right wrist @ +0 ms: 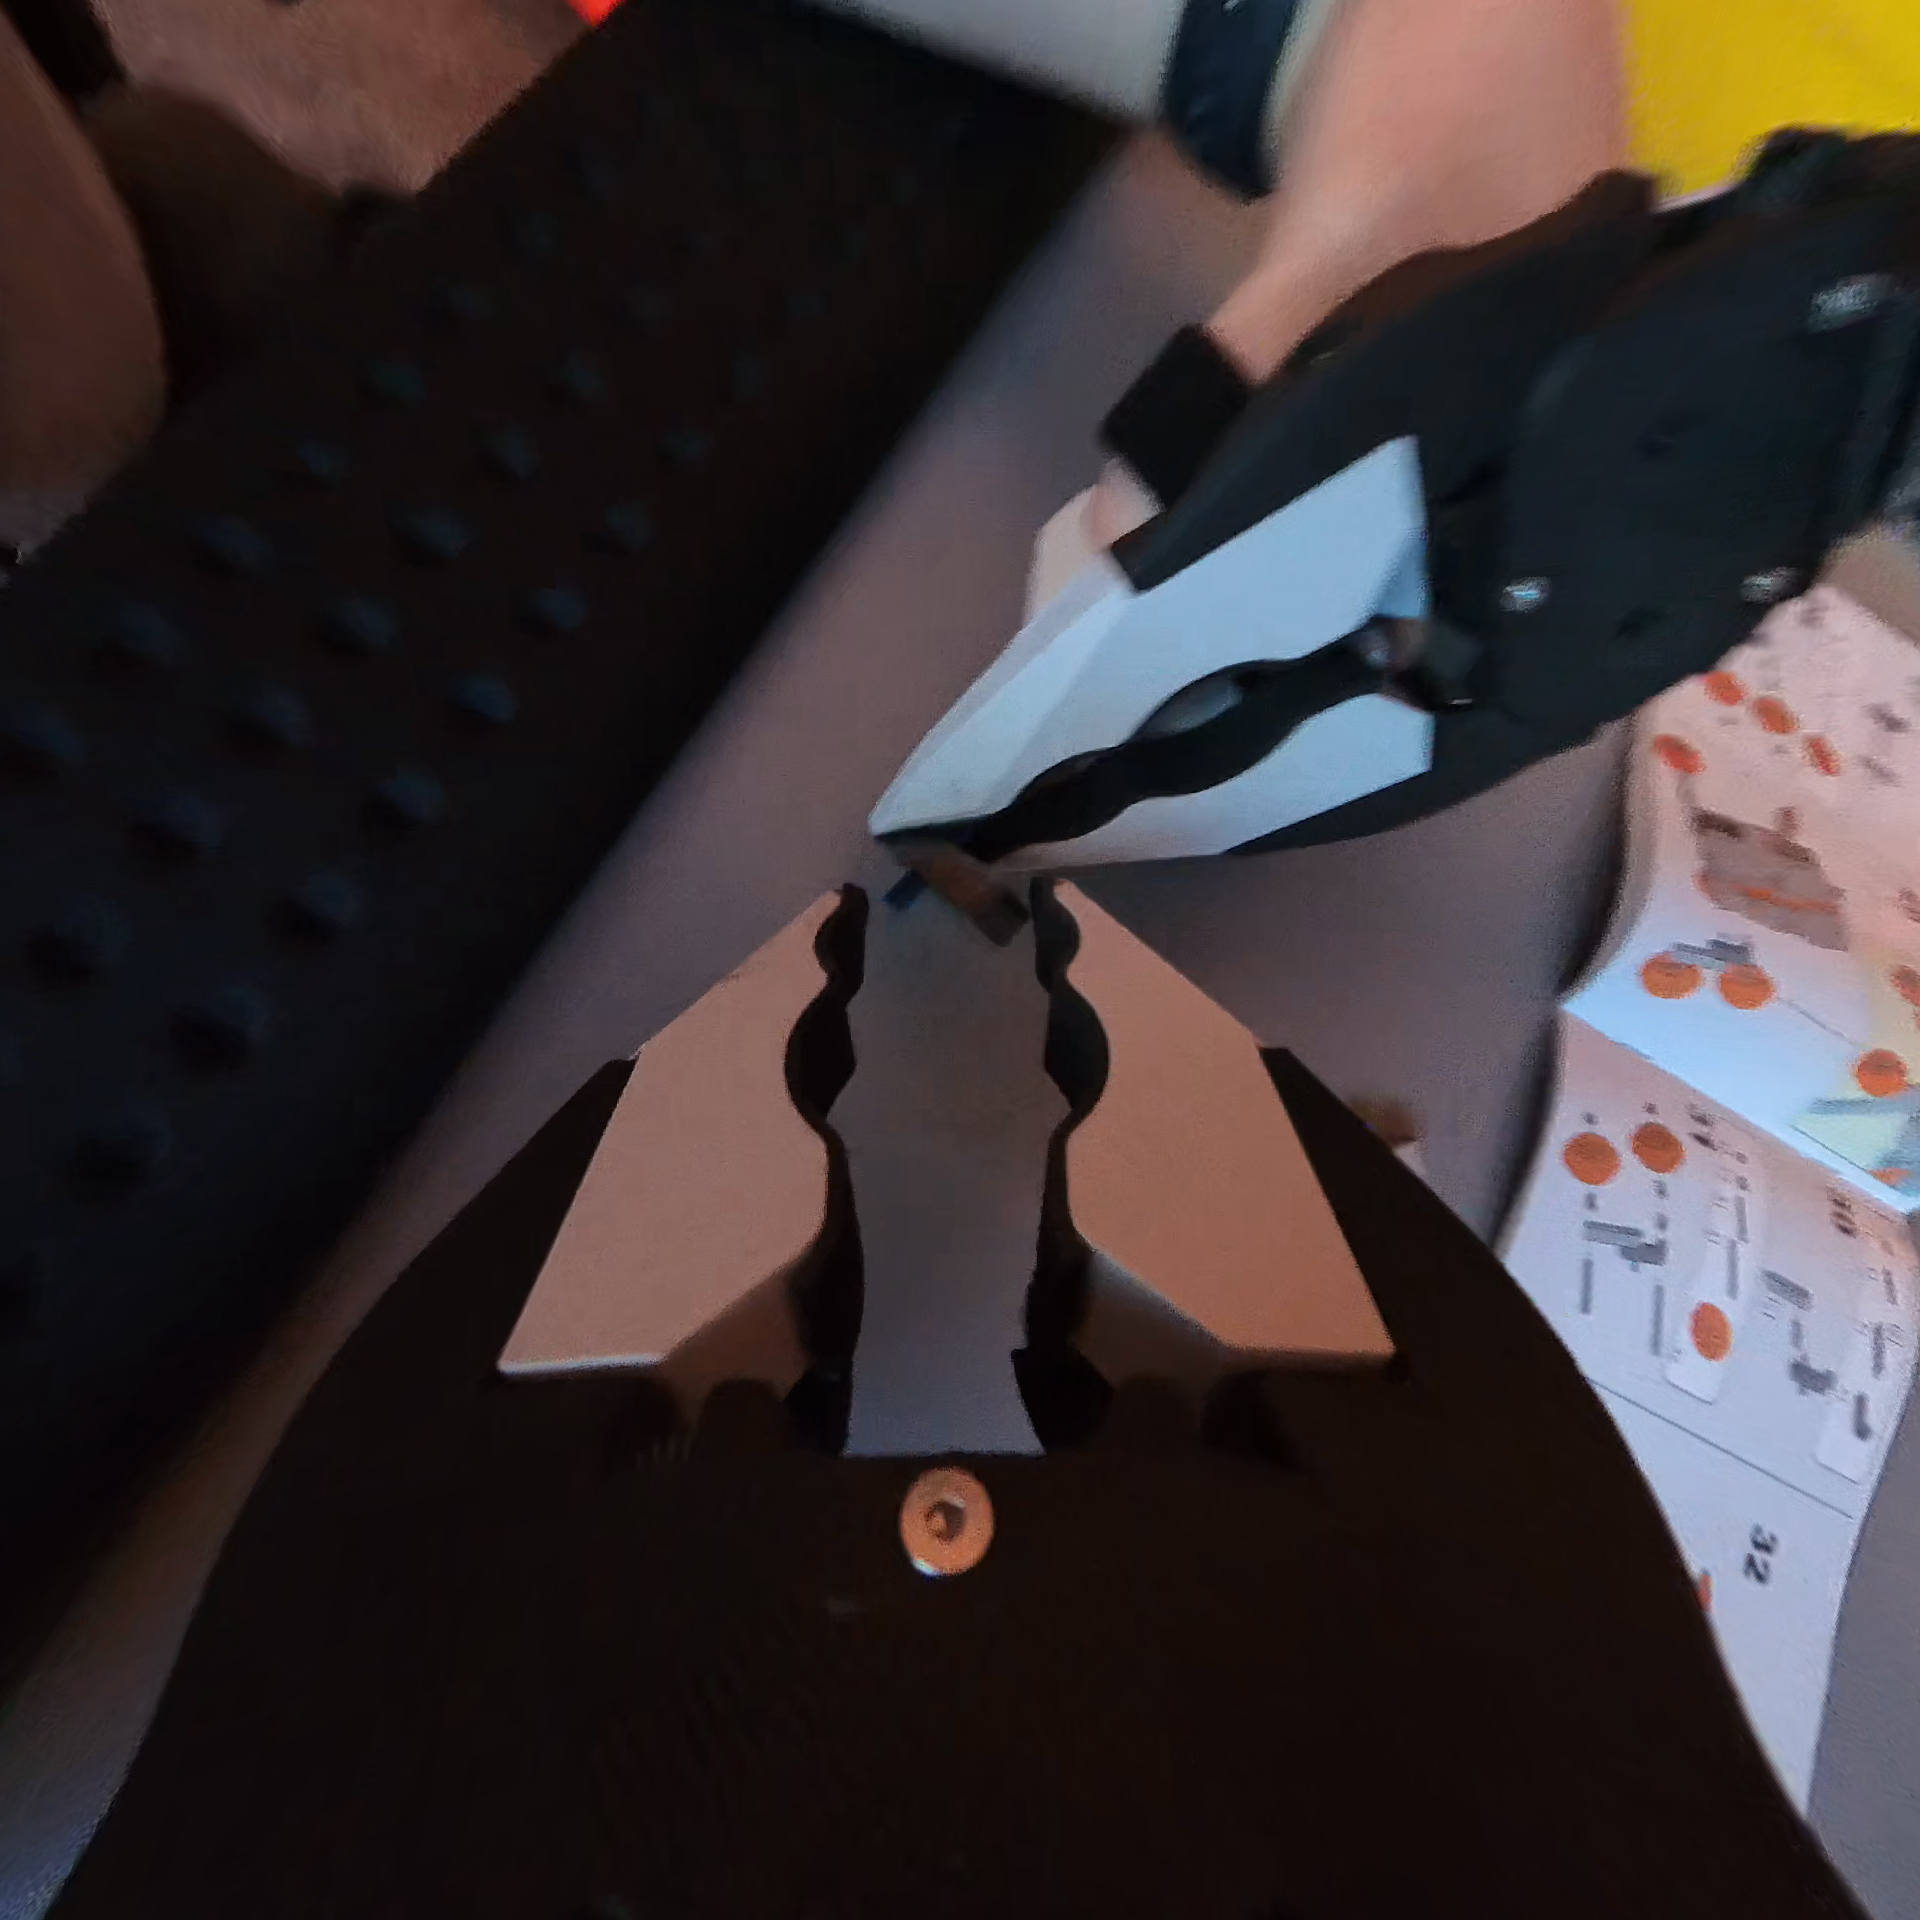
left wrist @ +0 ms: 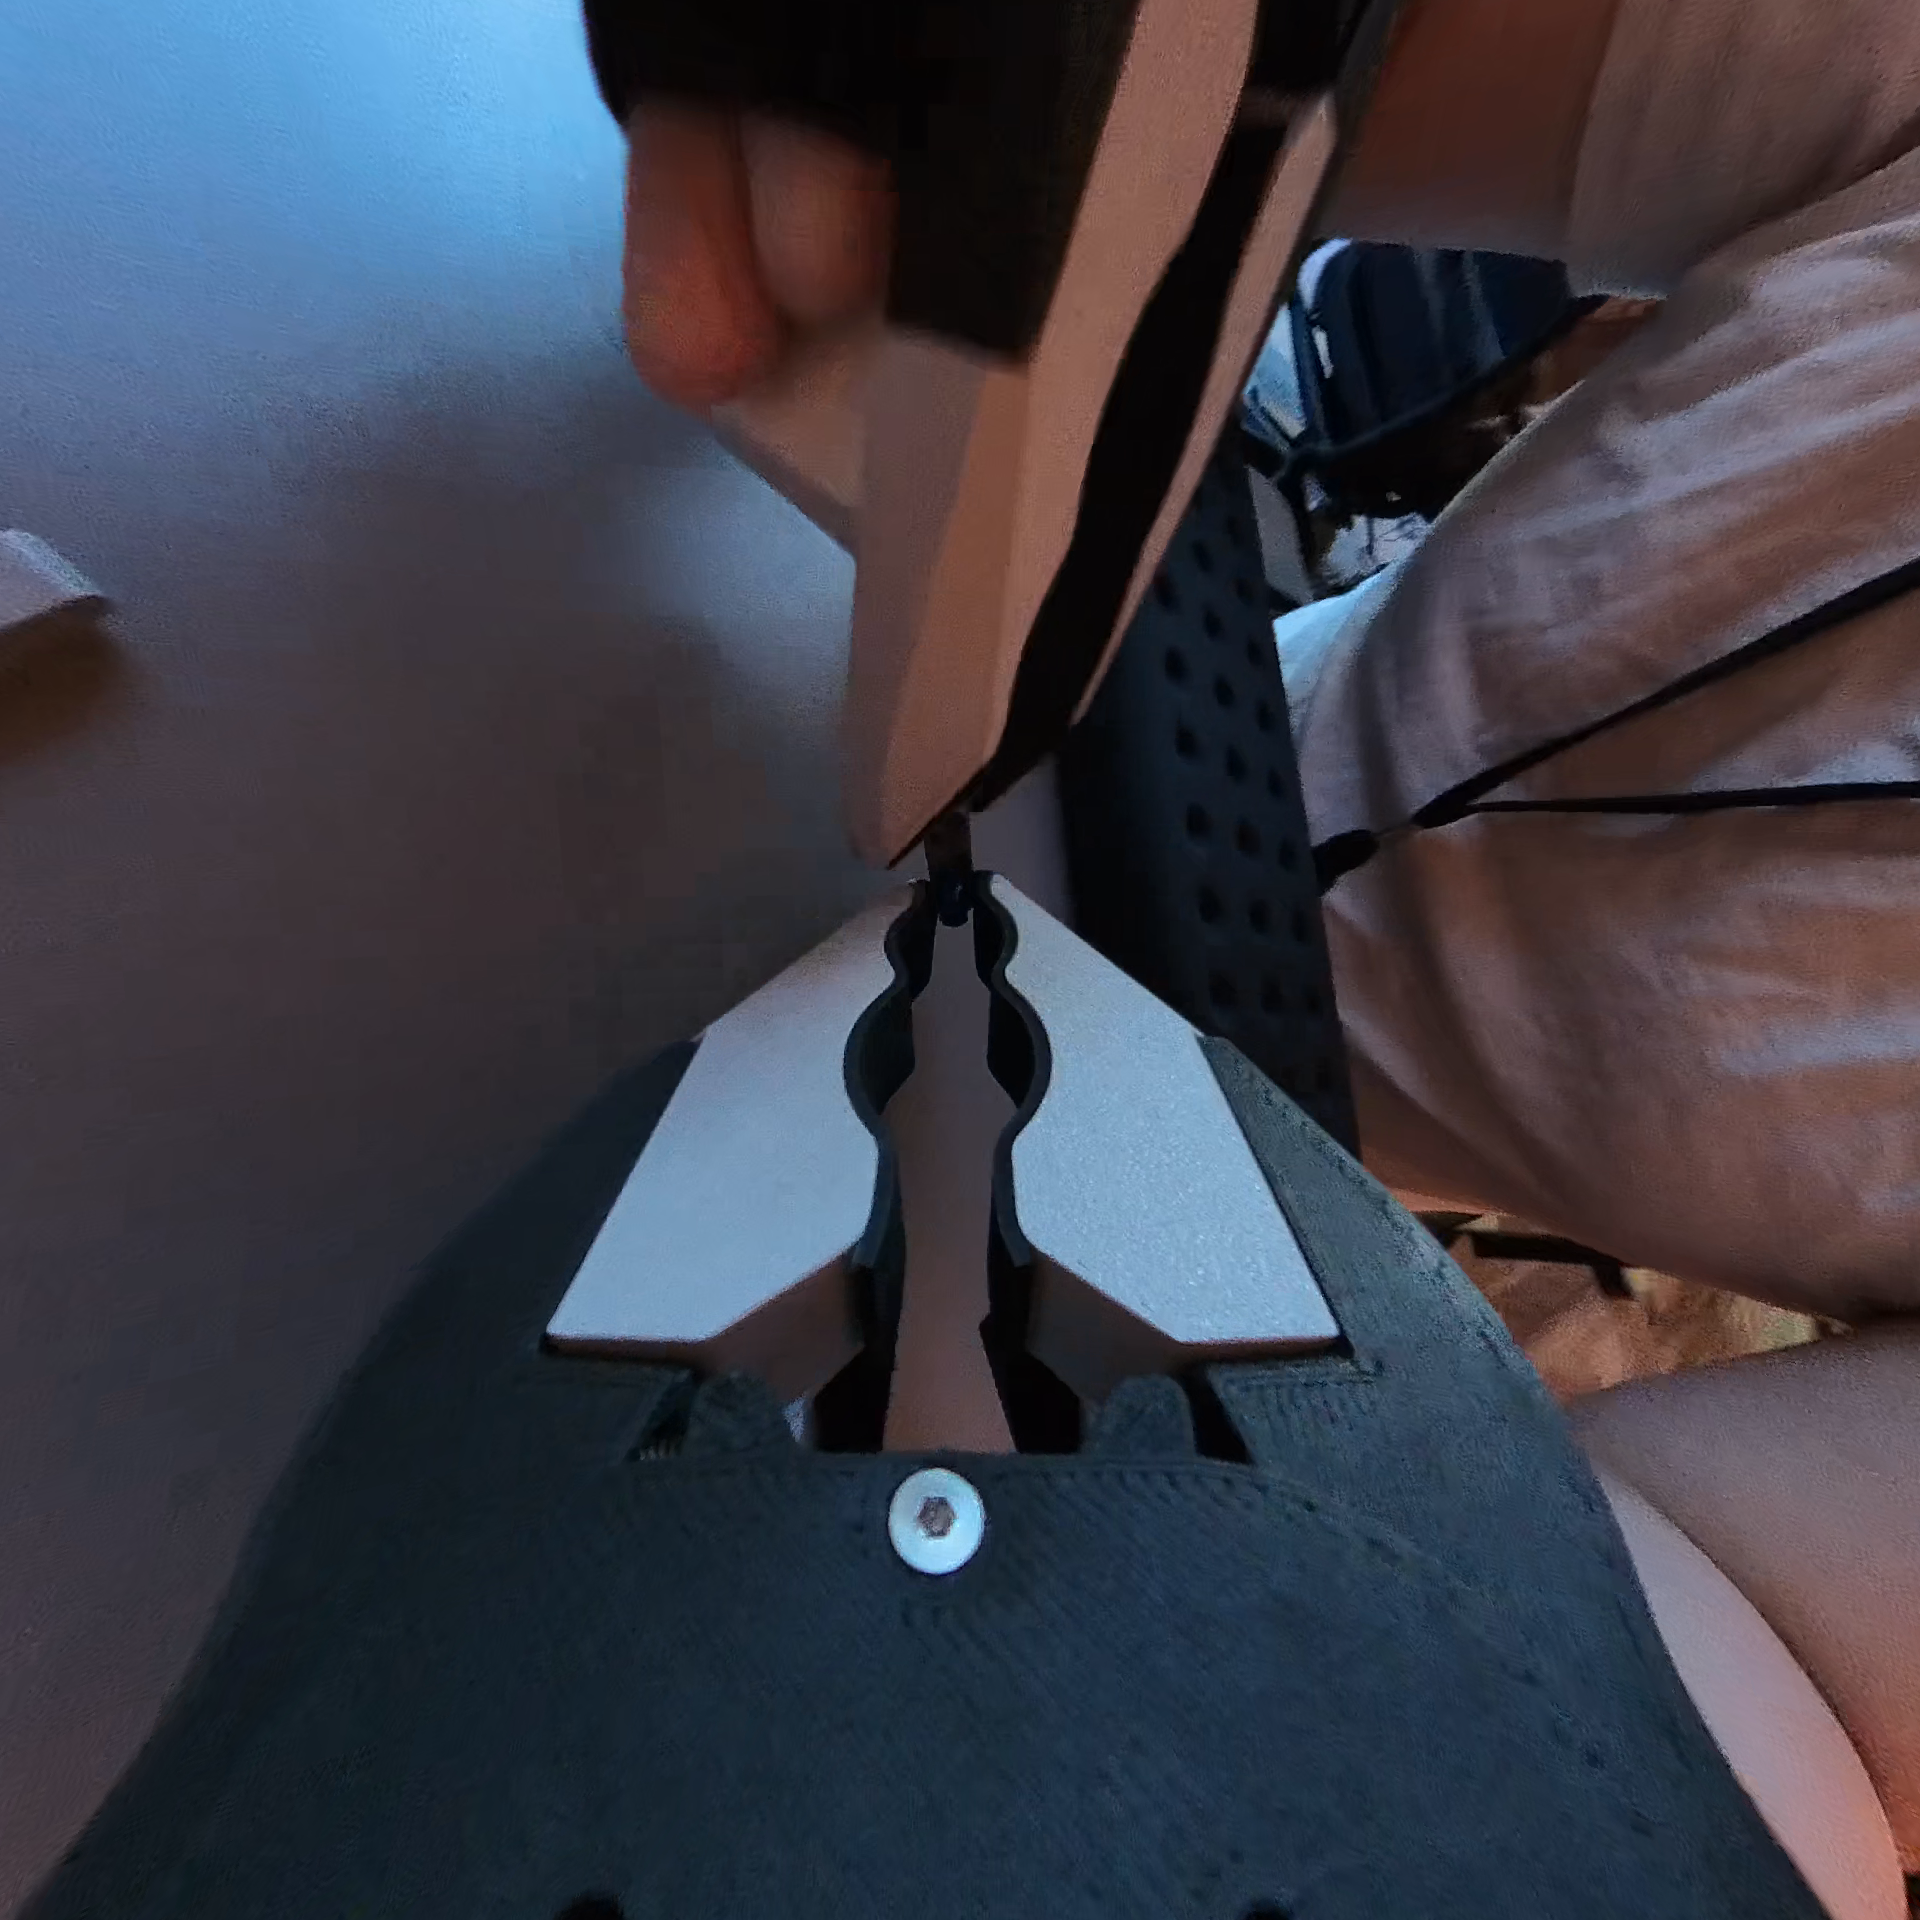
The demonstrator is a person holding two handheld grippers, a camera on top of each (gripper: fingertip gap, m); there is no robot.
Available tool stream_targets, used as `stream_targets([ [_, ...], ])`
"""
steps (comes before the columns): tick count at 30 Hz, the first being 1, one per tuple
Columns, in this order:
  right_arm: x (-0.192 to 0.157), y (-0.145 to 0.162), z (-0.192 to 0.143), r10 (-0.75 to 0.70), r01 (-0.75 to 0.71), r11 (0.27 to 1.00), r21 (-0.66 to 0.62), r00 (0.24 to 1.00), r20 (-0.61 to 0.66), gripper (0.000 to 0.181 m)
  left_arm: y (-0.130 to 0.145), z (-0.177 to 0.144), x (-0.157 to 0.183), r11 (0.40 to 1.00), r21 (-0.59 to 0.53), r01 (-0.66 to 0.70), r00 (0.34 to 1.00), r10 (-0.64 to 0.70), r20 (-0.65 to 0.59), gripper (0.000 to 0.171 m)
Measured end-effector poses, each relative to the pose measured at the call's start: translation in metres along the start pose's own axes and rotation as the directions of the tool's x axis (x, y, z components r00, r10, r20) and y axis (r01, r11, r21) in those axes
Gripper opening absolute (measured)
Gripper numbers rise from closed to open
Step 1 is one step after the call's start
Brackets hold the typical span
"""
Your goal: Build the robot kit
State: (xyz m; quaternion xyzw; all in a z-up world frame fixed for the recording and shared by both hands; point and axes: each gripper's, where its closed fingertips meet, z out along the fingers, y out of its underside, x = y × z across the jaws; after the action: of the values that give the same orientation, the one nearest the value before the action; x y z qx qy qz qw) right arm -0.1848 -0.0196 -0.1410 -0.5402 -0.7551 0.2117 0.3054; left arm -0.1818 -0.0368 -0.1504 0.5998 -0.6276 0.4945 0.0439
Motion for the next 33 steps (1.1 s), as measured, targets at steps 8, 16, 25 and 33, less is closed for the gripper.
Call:
stream_targets([
  [8,0.016,0.01,-0.015,-0.009,0.024,0.998,0.053,0.965,-0.262,0.008,-0.016,-0.015,-0.004,0.985,0.153,0.078,0.995,-0.067,-0.075,0.005],
  [16,0.027,0.02,-0.022,0.077,-0.055,0.996,0.077,0.939,-0.336,0.006,-0.032,-0.029,-0.015,0.956,0.284,0.074,0.997,-0.08,0.011,0.006],
  [25,0.044,0.032,-0.02,0.381,-0.348,0.924,0.161,0.877,-0.291,0.006,-0.044,-0.052,-0.028,0.887,0.214,-0.409,0.698,0.153,0.7,0.033],
  [33,0.044,0.03,-0.015,0.446,-0.407,0.891,0.199,0.864,-0.232,0.006,-0.037,-0.043,-0.041,0.899,0.084,-0.429,0.618,0.224,0.754,0.017],
])
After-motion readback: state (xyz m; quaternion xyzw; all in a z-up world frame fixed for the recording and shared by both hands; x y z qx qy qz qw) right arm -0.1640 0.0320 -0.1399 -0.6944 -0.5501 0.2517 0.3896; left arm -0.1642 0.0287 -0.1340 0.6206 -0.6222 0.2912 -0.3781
